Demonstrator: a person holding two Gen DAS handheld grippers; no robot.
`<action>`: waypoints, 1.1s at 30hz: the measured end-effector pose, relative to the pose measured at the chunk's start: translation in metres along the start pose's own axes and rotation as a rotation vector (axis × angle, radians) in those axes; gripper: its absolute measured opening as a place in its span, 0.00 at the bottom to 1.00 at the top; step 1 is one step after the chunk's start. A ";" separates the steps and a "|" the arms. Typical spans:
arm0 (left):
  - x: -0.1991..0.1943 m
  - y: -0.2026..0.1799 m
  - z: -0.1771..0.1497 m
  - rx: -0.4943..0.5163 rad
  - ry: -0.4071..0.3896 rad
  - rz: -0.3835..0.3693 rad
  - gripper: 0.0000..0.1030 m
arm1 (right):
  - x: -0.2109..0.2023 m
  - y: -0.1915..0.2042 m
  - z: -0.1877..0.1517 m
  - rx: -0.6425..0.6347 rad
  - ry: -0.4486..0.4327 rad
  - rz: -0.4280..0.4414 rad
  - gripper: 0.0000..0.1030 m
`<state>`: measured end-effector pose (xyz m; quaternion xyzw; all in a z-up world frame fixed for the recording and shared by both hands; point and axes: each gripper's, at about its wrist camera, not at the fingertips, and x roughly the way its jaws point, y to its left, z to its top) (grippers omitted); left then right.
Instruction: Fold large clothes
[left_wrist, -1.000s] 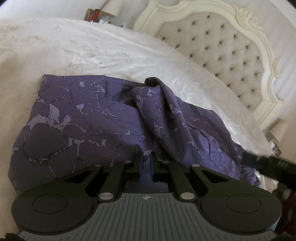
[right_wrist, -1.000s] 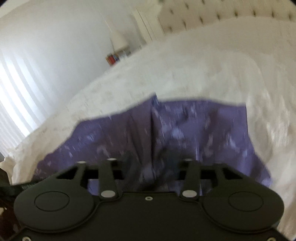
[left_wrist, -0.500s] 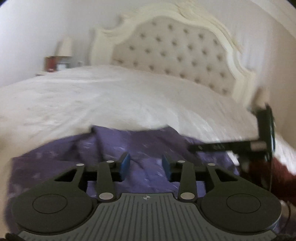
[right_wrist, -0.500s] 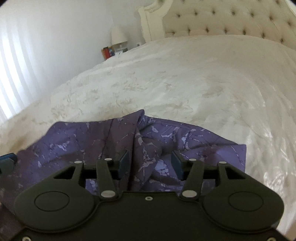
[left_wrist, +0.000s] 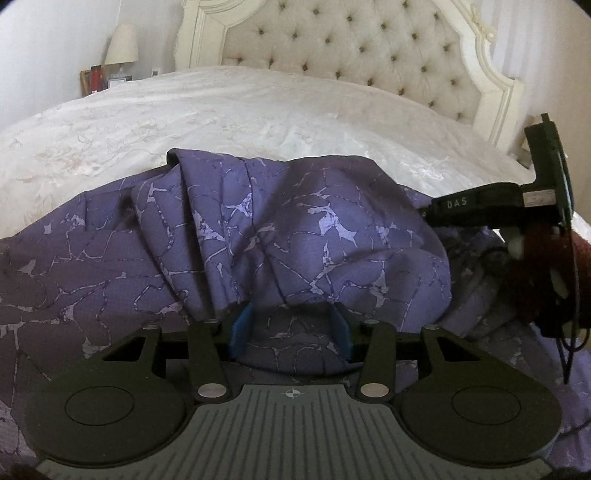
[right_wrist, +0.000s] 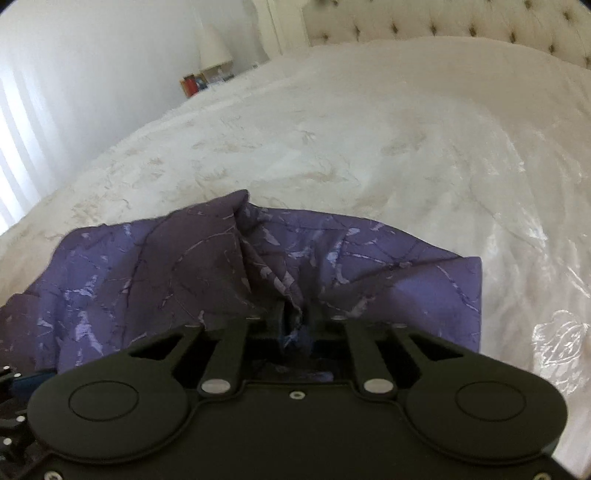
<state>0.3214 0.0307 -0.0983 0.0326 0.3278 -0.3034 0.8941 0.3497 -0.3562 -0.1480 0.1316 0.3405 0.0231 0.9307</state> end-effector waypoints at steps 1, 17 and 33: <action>0.000 0.000 -0.001 0.000 0.000 -0.013 0.52 | -0.004 0.000 0.000 0.004 -0.011 0.005 0.45; -0.101 -0.011 -0.017 -0.083 0.012 -0.011 1.00 | -0.136 -0.008 -0.042 0.116 -0.022 0.031 0.90; -0.208 0.022 -0.112 -0.339 0.120 0.083 1.00 | -0.236 -0.025 -0.127 0.265 0.142 -0.024 0.95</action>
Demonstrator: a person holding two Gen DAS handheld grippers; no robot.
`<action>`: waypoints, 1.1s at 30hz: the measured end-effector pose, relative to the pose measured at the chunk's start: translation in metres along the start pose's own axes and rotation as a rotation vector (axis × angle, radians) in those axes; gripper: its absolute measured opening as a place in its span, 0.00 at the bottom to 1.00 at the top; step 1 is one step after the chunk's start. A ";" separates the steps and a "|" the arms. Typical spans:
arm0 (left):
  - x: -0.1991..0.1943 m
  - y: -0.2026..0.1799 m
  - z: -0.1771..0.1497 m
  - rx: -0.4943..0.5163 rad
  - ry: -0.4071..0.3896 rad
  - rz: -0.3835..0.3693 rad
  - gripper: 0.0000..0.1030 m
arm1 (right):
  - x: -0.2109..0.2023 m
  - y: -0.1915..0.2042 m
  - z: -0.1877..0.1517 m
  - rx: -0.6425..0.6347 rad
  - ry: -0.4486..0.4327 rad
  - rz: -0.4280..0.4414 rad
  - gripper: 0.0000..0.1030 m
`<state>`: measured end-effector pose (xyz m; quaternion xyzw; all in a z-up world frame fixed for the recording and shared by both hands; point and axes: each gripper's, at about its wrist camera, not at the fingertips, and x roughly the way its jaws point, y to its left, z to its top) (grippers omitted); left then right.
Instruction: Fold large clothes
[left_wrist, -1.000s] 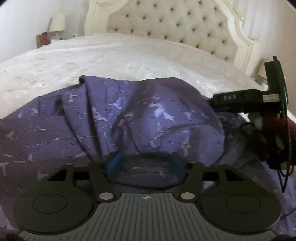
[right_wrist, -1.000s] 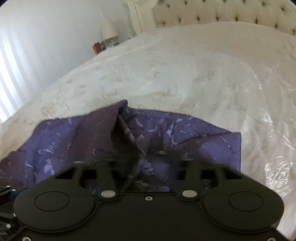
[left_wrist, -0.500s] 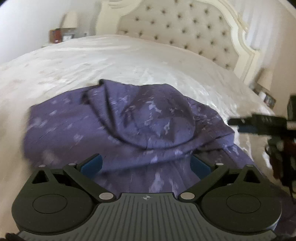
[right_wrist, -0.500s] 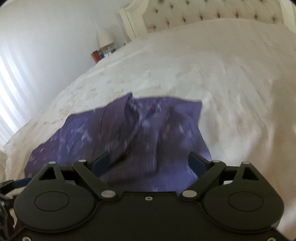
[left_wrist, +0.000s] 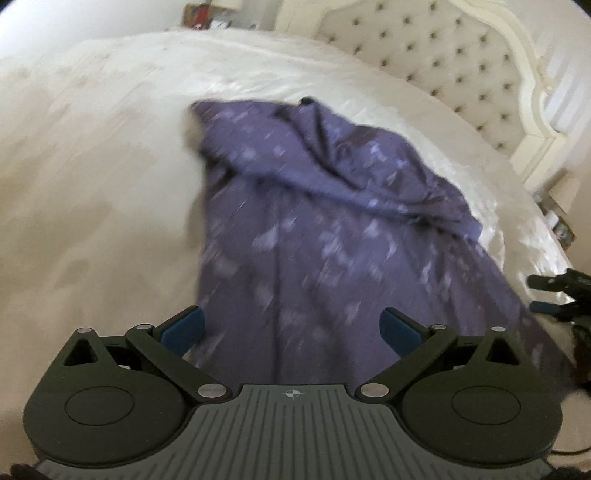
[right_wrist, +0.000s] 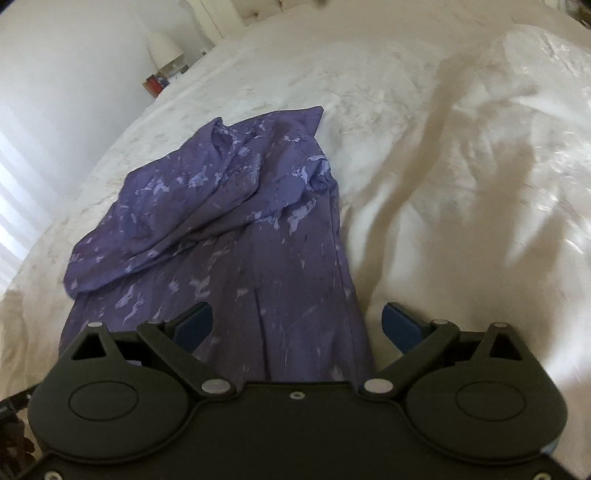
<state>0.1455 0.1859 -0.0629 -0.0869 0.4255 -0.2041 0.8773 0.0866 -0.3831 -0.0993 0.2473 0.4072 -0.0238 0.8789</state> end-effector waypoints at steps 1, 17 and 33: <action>-0.004 0.004 -0.005 -0.008 0.005 0.009 1.00 | -0.005 0.001 -0.002 -0.009 0.000 0.000 0.95; -0.018 0.013 -0.055 -0.023 0.113 0.006 1.00 | -0.044 0.018 -0.054 -0.173 0.088 0.002 0.96; -0.007 0.009 -0.062 0.000 0.150 0.025 1.00 | -0.033 0.030 -0.068 -0.266 0.073 0.017 1.00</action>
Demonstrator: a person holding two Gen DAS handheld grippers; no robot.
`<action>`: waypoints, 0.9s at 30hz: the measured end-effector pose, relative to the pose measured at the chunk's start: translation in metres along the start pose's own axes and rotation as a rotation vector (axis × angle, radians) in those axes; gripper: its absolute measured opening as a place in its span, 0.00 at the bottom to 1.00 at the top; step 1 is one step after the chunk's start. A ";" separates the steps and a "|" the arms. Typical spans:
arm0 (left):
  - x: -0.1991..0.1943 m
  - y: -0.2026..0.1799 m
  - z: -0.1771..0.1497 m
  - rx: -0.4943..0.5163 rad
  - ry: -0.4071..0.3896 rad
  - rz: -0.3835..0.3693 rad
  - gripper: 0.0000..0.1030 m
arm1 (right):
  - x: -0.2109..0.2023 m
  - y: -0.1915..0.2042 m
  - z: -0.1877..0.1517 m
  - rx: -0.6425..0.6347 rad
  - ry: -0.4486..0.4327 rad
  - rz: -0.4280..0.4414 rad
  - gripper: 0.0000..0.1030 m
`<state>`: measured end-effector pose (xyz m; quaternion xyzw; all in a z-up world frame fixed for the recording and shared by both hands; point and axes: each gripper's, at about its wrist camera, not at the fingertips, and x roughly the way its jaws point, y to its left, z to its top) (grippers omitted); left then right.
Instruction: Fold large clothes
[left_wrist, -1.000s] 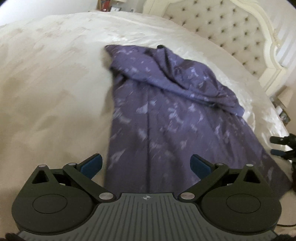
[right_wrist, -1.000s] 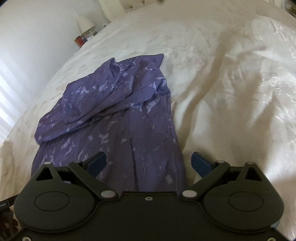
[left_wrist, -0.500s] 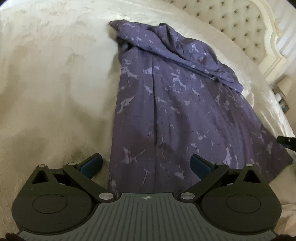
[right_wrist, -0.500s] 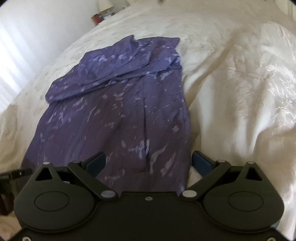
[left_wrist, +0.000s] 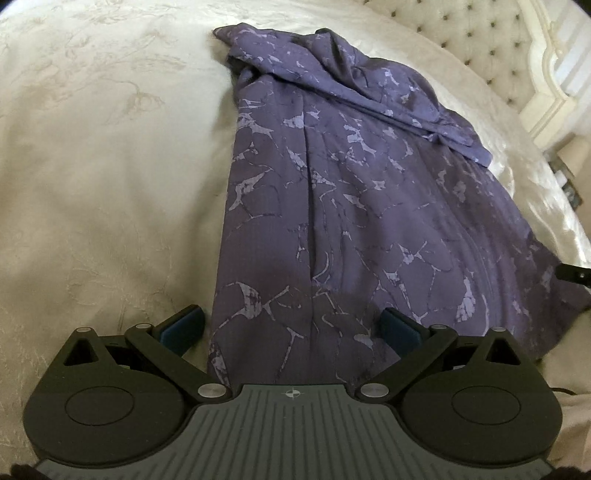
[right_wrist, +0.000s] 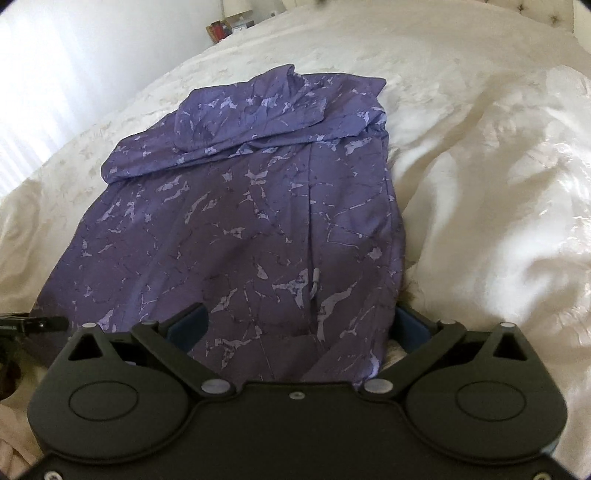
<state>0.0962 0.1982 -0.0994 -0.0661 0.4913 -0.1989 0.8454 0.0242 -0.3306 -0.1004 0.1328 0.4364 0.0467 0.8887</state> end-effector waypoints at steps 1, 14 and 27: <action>0.001 0.000 0.001 -0.001 -0.001 -0.001 1.00 | 0.002 -0.001 0.001 0.001 0.004 0.006 1.00; -0.006 -0.007 -0.003 0.022 0.047 -0.065 0.96 | -0.010 -0.003 -0.003 0.003 0.006 0.062 0.90; -0.022 0.004 -0.003 -0.074 -0.027 -0.164 0.10 | -0.028 -0.034 -0.006 0.117 0.018 0.116 0.13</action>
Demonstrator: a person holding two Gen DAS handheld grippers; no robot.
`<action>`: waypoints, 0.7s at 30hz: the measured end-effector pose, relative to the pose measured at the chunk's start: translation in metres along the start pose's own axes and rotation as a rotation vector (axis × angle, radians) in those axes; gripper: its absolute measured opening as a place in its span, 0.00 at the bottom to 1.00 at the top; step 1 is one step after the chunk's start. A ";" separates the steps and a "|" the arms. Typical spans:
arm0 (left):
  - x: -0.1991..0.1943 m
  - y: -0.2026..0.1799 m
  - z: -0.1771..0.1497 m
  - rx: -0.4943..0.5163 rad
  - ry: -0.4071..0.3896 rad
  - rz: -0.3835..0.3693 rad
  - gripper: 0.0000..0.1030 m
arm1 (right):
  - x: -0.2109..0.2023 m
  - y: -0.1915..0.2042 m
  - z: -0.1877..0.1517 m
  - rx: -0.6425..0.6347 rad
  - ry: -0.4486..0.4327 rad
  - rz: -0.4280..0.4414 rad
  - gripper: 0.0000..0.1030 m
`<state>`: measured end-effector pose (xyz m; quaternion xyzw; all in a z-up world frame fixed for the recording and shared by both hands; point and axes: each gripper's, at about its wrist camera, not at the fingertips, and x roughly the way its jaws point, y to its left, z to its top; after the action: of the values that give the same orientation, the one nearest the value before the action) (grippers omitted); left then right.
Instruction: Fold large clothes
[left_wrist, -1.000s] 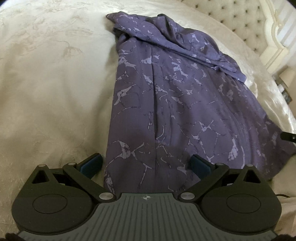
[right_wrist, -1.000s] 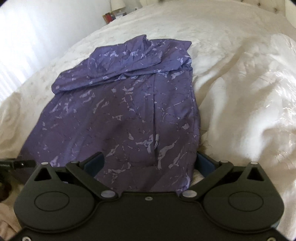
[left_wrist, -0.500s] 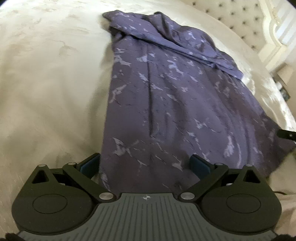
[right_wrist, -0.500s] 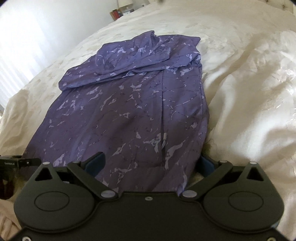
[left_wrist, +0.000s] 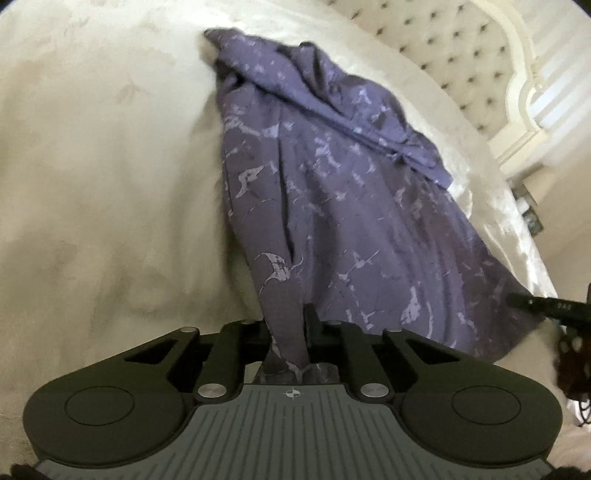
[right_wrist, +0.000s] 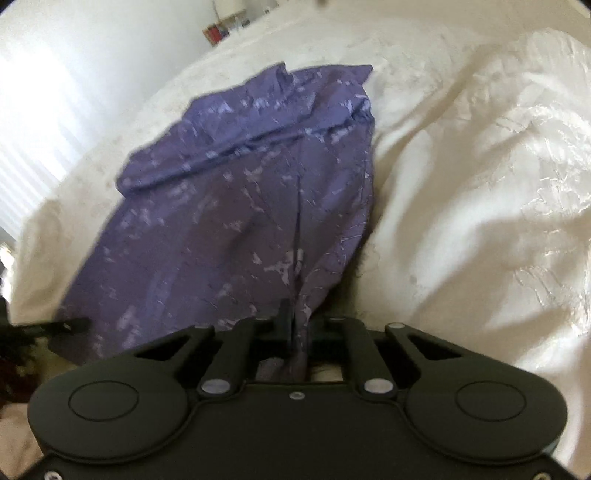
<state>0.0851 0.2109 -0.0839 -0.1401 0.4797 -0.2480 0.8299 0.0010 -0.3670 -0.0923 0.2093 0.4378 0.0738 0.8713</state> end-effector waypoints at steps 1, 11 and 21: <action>-0.004 -0.003 0.001 0.003 -0.019 -0.010 0.10 | -0.003 -0.004 0.001 0.032 -0.013 0.035 0.13; -0.038 0.002 0.035 -0.150 -0.188 -0.177 0.10 | -0.028 -0.038 0.022 0.286 -0.228 0.276 0.13; -0.042 -0.005 0.105 -0.180 -0.341 -0.262 0.11 | -0.026 -0.034 0.079 0.284 -0.376 0.332 0.13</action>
<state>0.1571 0.2290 0.0020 -0.3148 0.3303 -0.2826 0.8438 0.0459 -0.4298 -0.0463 0.4083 0.2343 0.1134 0.8750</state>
